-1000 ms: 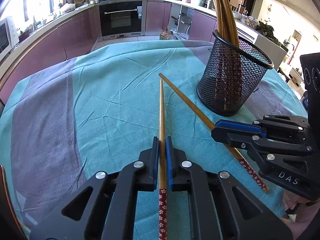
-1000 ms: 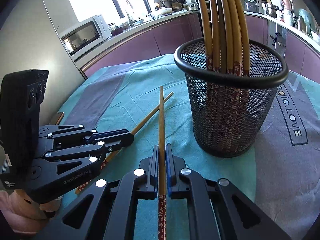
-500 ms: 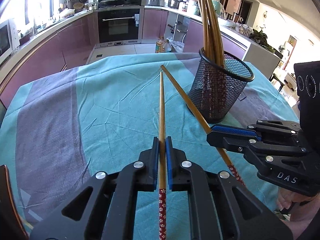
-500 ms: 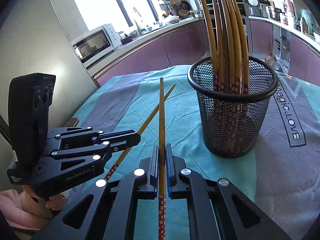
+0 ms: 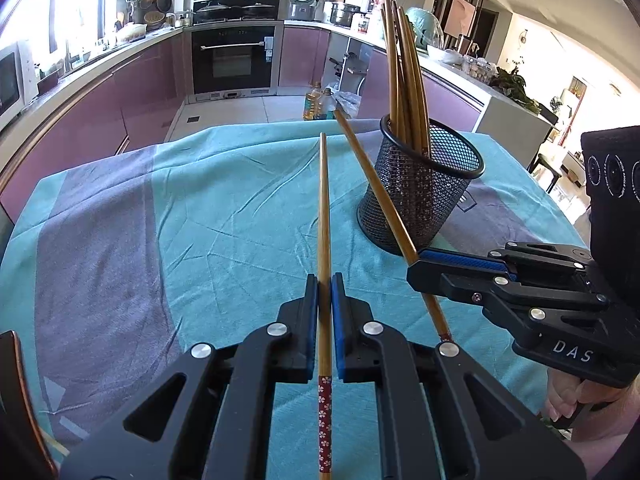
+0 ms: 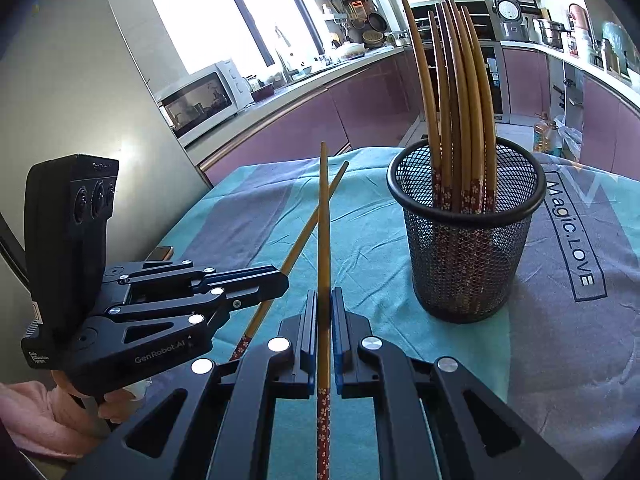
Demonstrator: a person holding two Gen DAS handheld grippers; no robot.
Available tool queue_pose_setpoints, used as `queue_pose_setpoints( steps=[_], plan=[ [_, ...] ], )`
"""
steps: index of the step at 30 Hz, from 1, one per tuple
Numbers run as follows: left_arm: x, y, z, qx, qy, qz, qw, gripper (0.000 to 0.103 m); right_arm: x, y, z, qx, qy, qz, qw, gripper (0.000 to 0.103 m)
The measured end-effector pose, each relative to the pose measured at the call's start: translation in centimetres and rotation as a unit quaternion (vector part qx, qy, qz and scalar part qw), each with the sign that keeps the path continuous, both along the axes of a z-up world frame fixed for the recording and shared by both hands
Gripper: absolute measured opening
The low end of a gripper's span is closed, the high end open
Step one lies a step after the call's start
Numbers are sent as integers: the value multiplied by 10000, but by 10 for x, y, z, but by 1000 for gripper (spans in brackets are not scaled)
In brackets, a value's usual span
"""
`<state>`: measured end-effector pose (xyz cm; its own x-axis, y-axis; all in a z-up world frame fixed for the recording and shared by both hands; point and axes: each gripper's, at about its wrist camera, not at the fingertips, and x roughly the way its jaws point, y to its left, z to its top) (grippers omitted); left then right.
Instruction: Organize utensils
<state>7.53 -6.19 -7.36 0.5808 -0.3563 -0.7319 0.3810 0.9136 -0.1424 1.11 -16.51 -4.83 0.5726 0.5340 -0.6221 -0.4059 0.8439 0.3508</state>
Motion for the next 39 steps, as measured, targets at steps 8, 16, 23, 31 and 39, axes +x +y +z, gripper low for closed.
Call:
queue_pose_setpoints(
  steps=[8,16,23,31,39],
  plan=[
    [-5,7,6,-89,-33,-24,10000,8,-4,-6,4,89,-64,6,9999,6],
    [-9,13,10,-162,-65,-38,9998,8,-10,-12,6,157,-119,15,9998,6],
    [-12,15,16,-229,-136,-58,9996,8,-12,-18,10,215,-167,11,9996,6],
    [-15,16,24,-348,-173,-76,9992,8,-14,-21,15,247,-224,10,9994,6],
    [-20,19,31,-458,-216,-109,9987,8,-16,-22,19,277,-291,-9,9992,6]
  ],
)
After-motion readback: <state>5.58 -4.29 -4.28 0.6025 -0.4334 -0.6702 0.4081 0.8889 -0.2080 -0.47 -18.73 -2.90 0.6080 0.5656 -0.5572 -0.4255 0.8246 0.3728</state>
